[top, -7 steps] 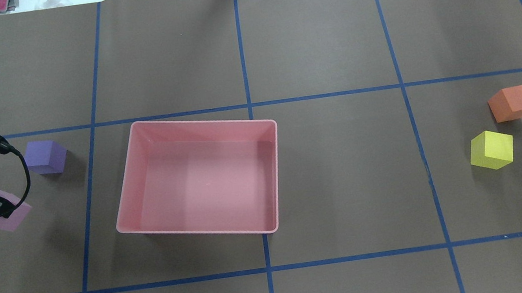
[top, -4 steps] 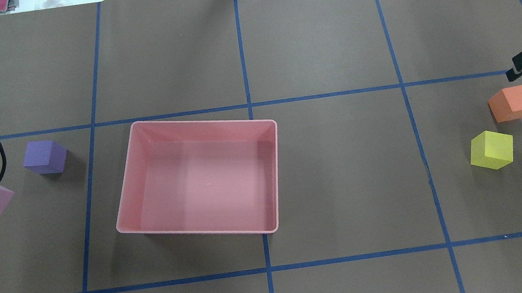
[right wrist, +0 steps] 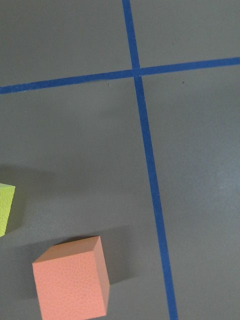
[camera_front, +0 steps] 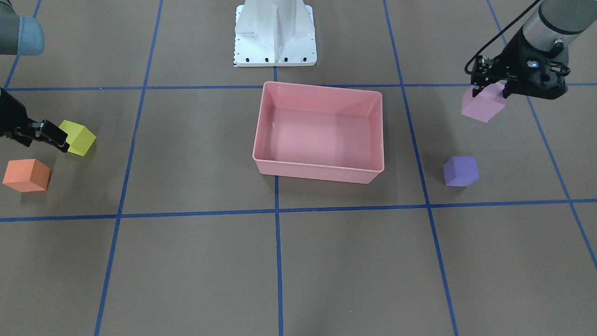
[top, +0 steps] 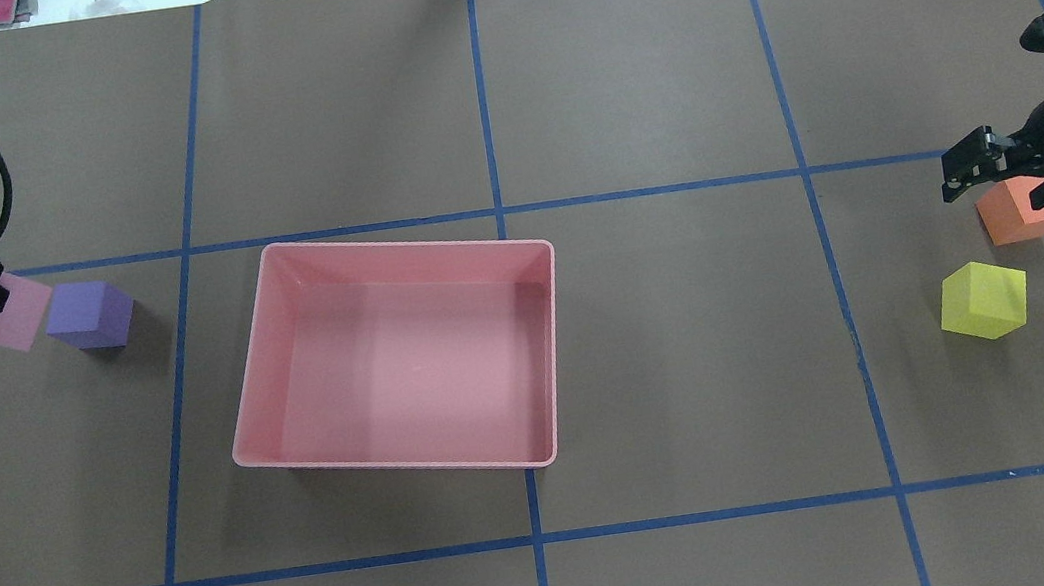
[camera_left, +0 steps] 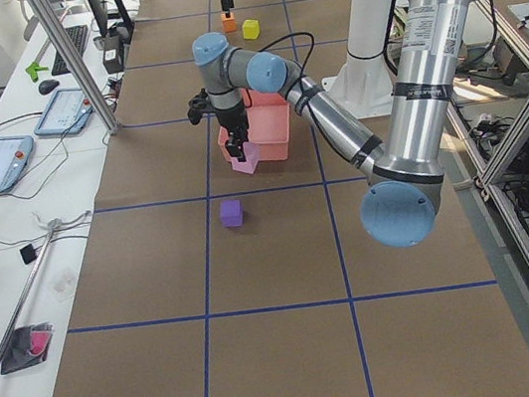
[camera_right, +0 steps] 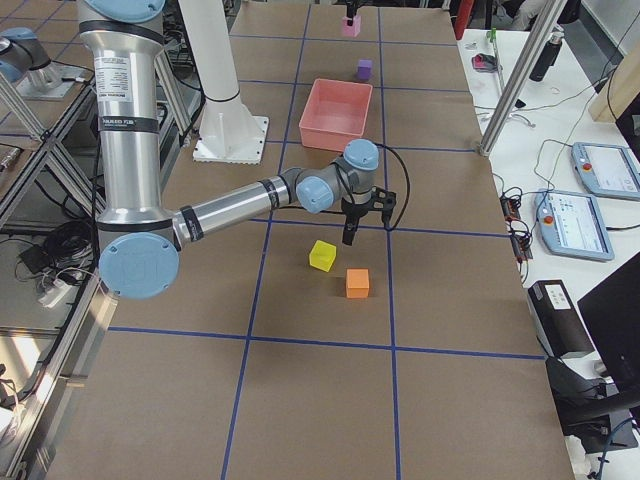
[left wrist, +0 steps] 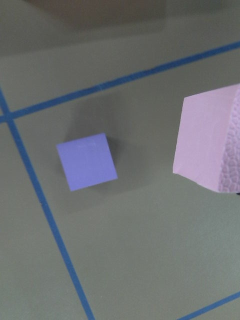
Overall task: Place blocks into pink bin with both arms
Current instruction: 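Lift the pink cube with left gripper while right gripper descends to yellow cube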
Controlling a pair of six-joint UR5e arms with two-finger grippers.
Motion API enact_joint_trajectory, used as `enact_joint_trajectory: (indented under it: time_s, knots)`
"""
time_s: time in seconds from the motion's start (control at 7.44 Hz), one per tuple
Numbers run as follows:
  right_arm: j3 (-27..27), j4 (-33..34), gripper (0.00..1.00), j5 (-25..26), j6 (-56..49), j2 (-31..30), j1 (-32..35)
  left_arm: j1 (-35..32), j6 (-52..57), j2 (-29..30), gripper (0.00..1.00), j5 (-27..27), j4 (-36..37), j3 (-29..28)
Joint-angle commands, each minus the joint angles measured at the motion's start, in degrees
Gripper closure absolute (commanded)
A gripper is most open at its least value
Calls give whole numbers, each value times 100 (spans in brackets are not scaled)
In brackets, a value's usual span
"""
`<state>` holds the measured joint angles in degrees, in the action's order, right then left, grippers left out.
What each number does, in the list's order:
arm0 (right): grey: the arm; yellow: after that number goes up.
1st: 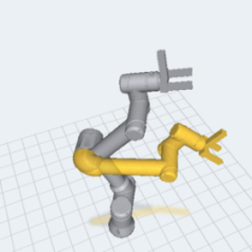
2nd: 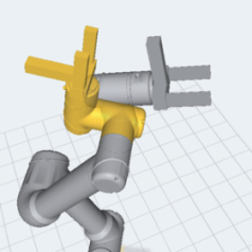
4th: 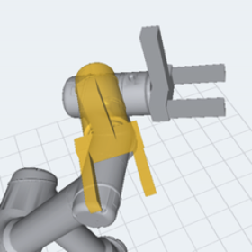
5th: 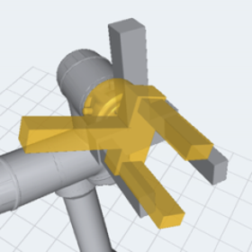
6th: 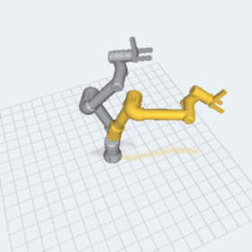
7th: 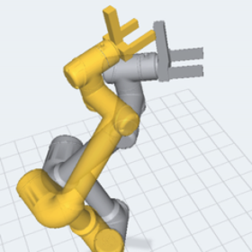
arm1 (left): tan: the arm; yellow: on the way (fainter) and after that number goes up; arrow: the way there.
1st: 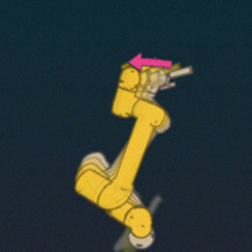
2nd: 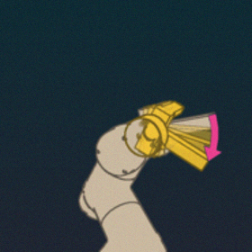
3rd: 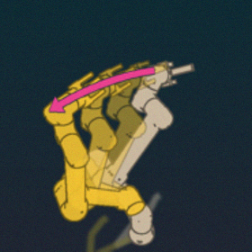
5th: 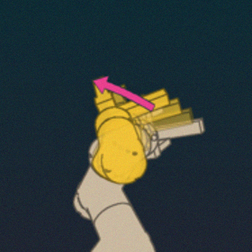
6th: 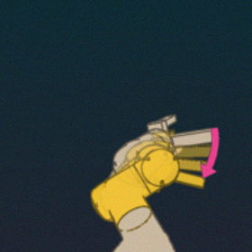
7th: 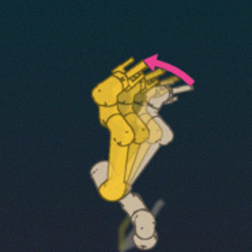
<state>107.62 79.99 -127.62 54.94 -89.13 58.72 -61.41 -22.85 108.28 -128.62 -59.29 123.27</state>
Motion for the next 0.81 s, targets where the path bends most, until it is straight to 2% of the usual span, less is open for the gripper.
enact_joint_trajectory:
  time_s: [0.0, 0.13, 0.4, 0.67]
  knots:
    - [14, -36, 1, 80, 193, -174, -220, 32, -858, 1113, 89, -40, 671, -101]
    - [14, -210, 1, 97, 263, -323, -299, 128, -1236, 1395, 89, -40, 665, -162]
    - [14, -326, 1, 560, 684, -377, -702, 663, -2018, 2019, 89, -14, 674, -346]
    - [5, -318, 2, 502, 685, -430, -748, 762, -2145, 2119, 89, 3, 674, -347]
